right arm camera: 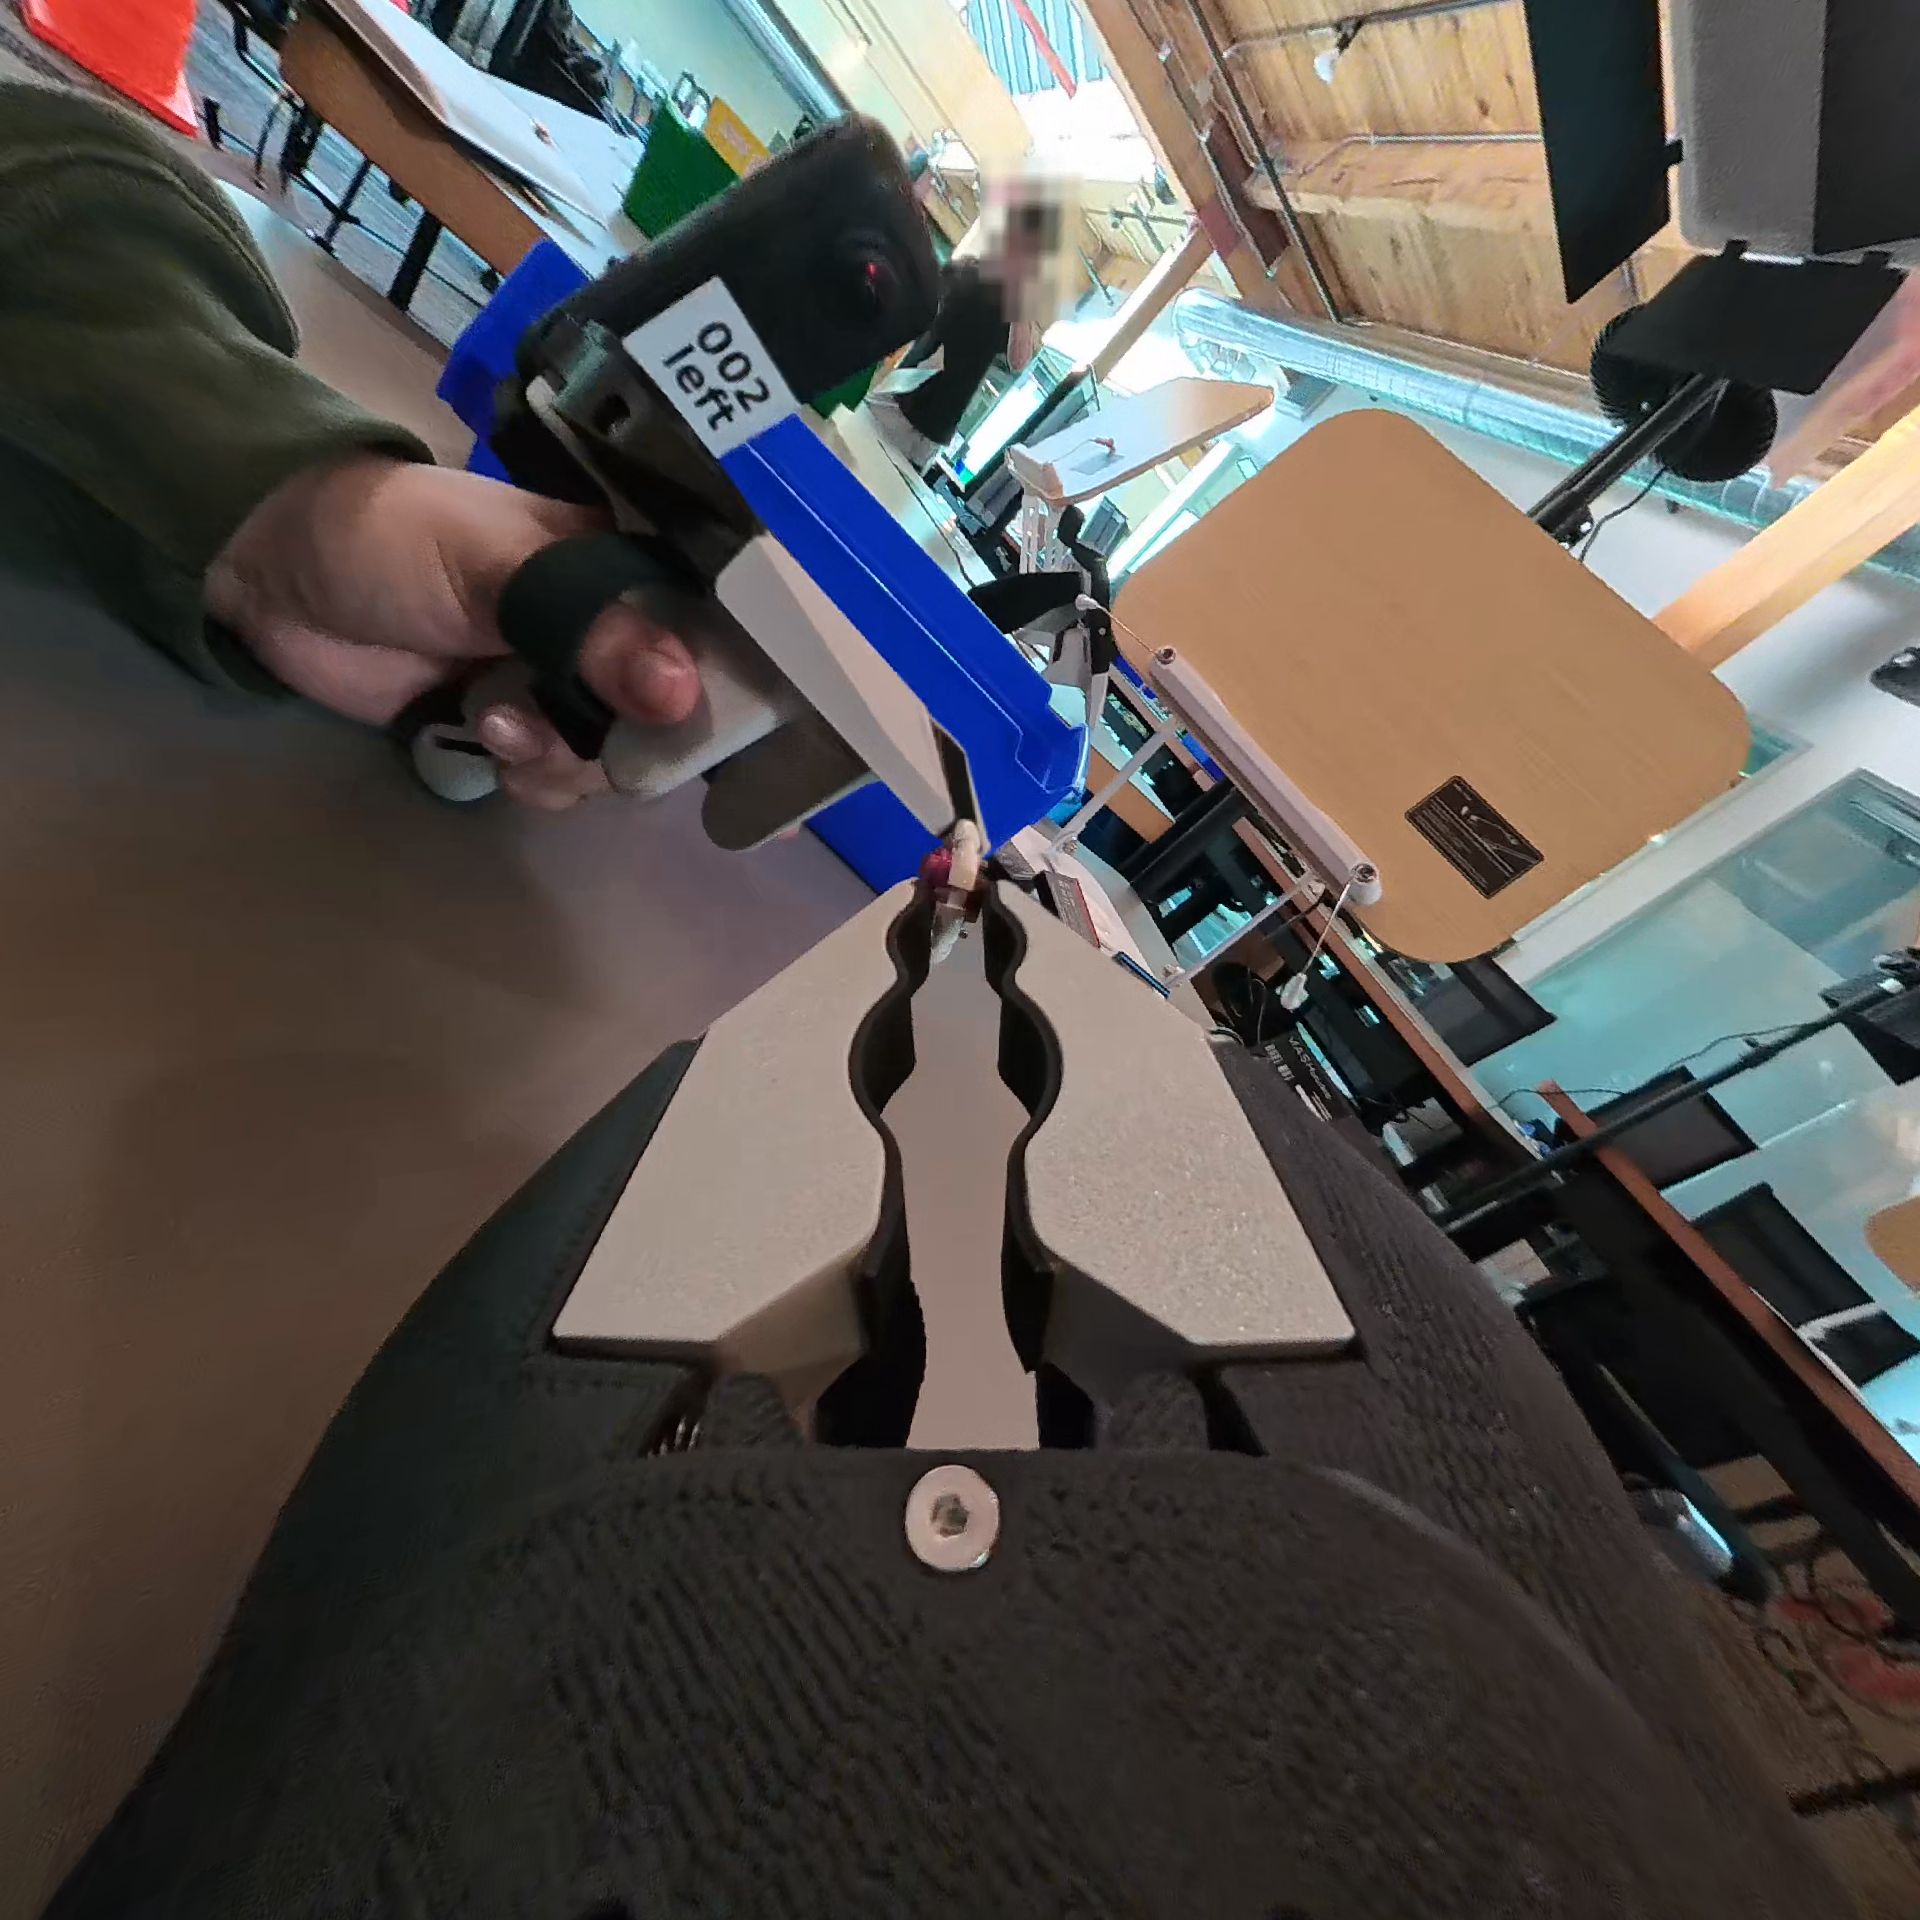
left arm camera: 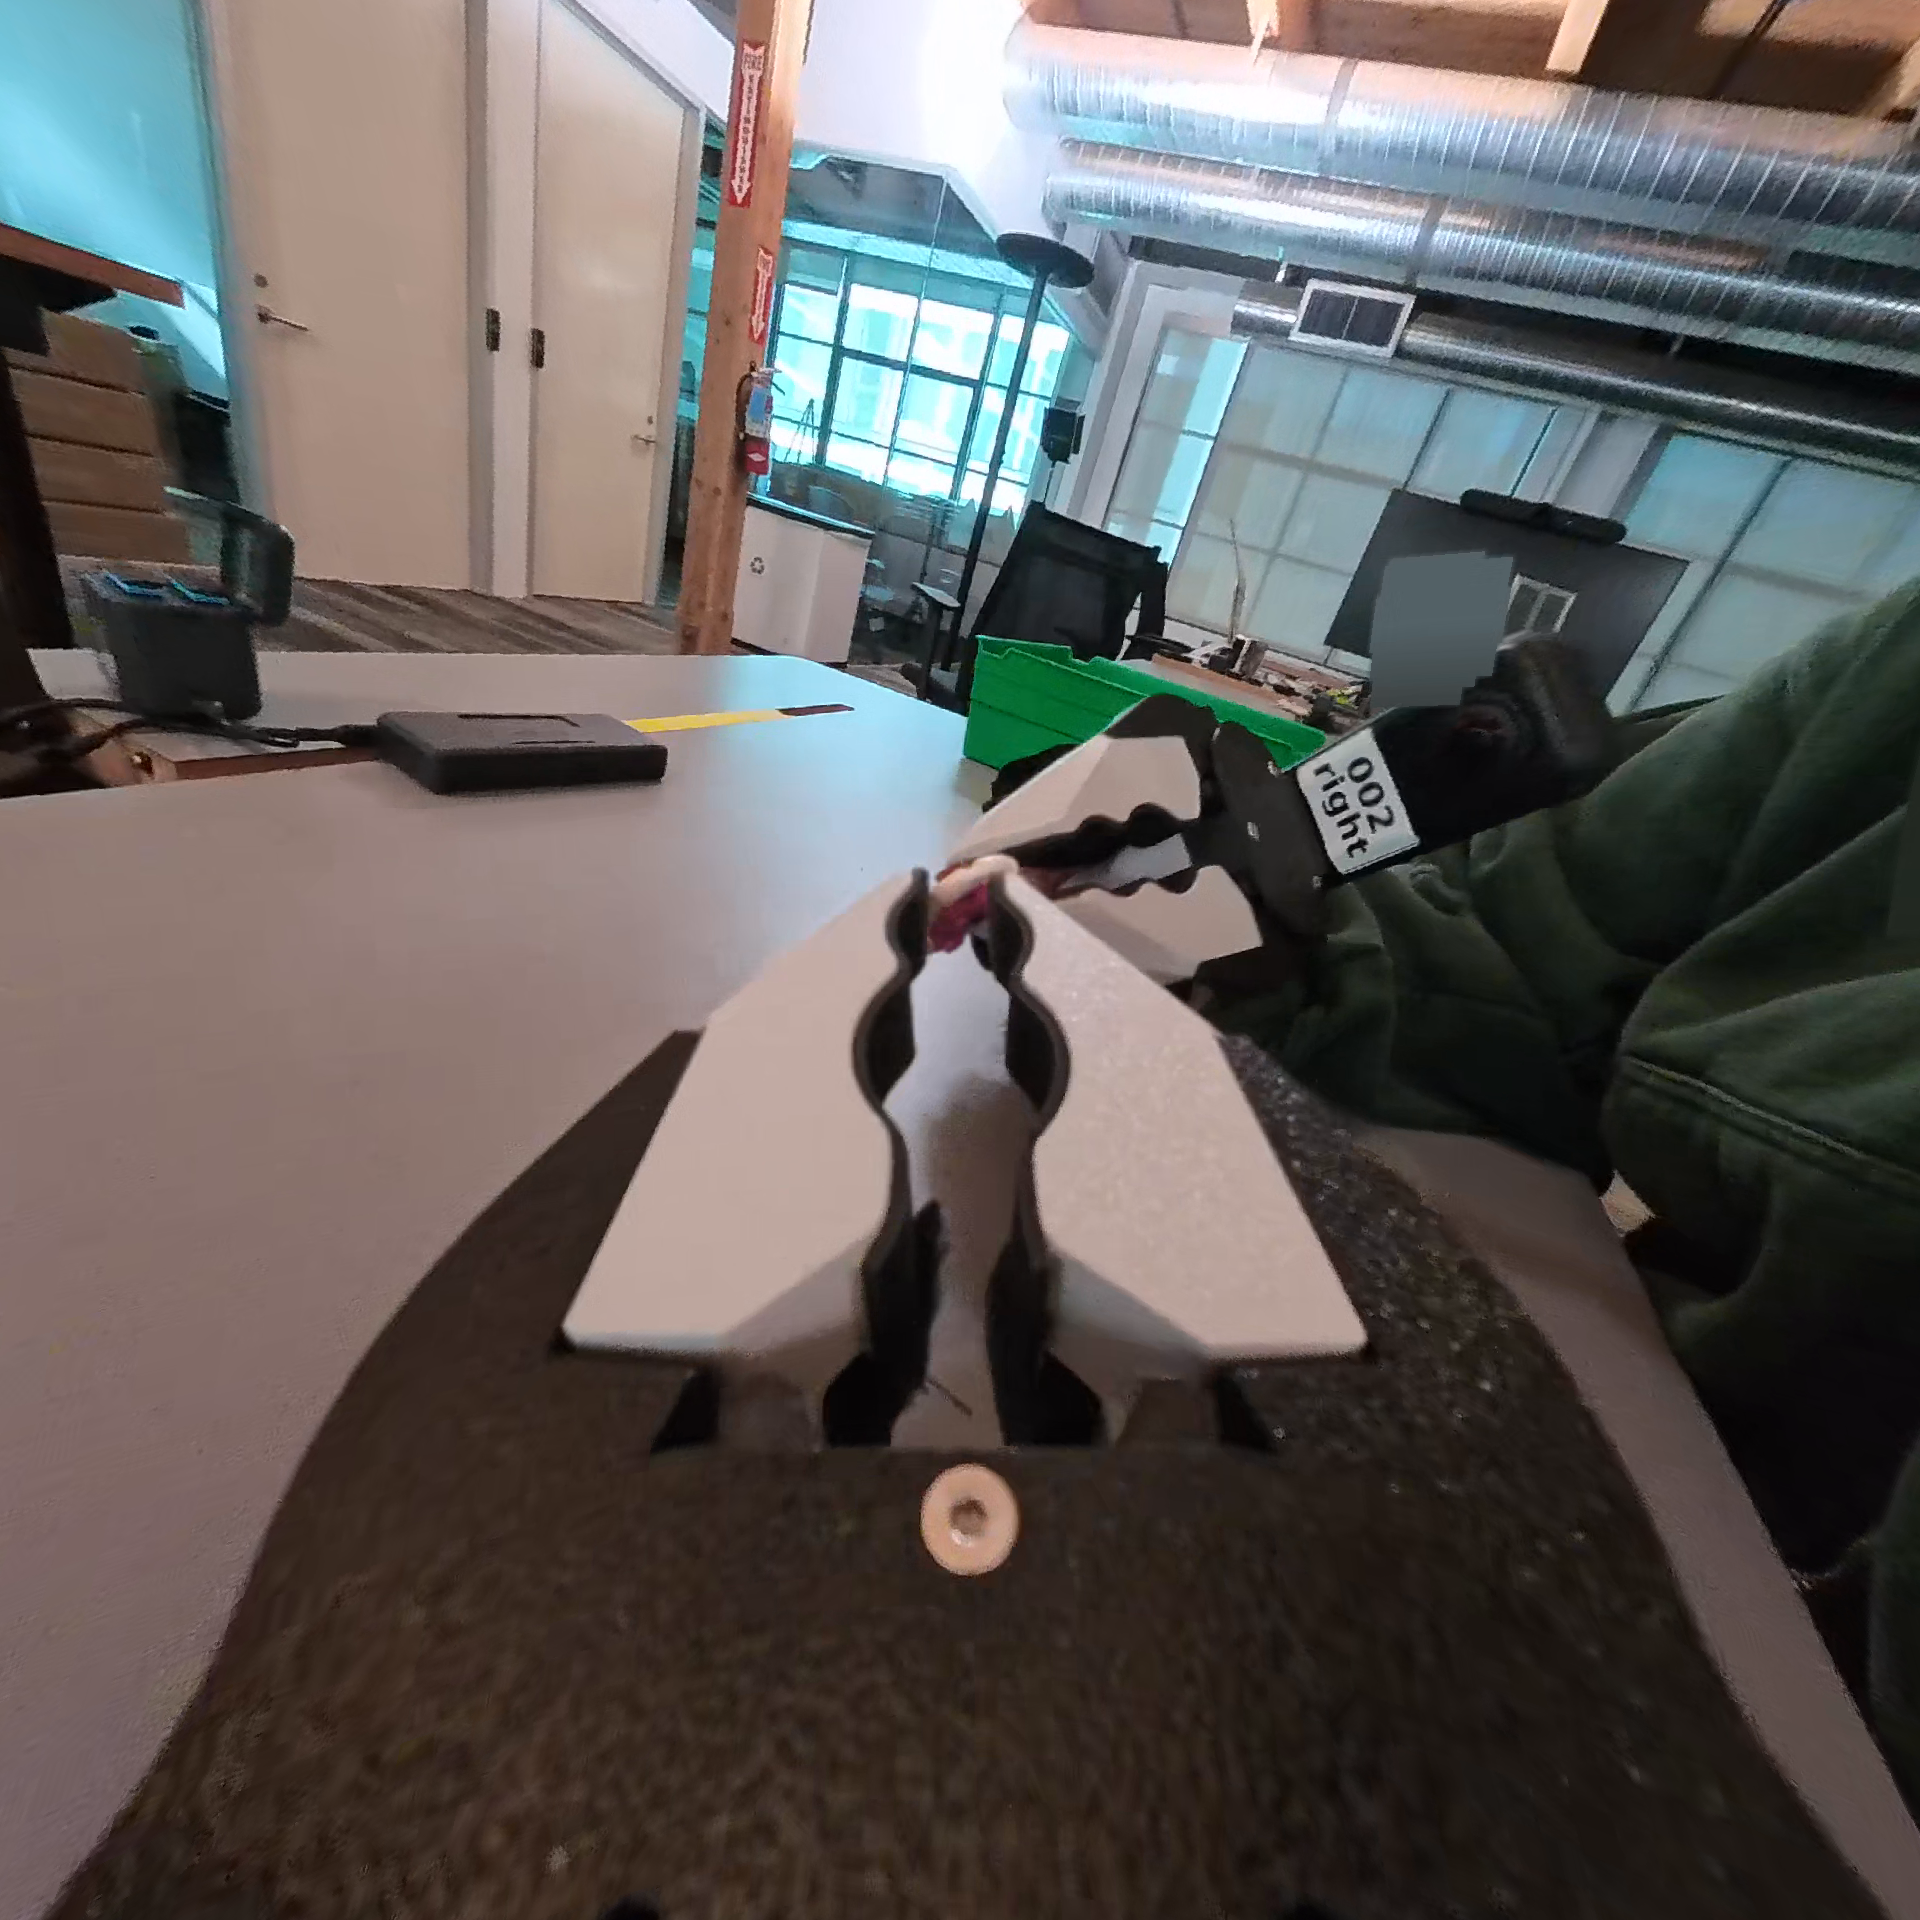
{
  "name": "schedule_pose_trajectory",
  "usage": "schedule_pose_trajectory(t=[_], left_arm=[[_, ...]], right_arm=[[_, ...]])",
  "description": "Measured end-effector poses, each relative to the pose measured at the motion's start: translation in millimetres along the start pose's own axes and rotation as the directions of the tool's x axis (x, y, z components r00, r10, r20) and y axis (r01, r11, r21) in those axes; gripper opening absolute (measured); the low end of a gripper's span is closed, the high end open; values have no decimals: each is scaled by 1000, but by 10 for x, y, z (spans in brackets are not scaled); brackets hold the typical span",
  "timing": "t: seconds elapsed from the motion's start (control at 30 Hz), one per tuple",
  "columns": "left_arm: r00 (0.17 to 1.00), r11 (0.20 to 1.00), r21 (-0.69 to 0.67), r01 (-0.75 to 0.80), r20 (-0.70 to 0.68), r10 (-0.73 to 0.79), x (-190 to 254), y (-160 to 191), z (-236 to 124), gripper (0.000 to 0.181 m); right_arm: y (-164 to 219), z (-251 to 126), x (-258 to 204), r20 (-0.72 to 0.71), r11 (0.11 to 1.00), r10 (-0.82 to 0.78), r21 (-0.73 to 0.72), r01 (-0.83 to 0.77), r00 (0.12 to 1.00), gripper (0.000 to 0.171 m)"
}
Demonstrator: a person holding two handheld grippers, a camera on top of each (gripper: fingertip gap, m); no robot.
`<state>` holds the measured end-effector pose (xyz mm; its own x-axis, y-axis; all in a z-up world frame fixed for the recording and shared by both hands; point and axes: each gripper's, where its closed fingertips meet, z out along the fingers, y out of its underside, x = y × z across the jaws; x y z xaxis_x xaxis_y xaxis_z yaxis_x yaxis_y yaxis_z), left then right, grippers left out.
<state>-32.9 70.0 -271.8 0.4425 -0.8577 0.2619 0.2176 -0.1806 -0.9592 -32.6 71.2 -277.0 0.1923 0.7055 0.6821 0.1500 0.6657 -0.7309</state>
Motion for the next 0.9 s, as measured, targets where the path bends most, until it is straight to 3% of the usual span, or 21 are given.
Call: schedule_pose_trajectory(t=[0.43,0.7,0.9], left_arm=[[982,990,69,119,-159,-107,125,-114,-59,3],[970,990,62,131,-217,-114,211,-108,-37,3],[968,988,67,139,-218,-121,207,-115,-36,3]], right_arm=[[-87,-59,-47,140,965,219,112,-235,966,16],[-184,-112,-63,265,892,369,168,-420,891,10],[-163,-99,-56,269,883,397,152,-445,878,7]])
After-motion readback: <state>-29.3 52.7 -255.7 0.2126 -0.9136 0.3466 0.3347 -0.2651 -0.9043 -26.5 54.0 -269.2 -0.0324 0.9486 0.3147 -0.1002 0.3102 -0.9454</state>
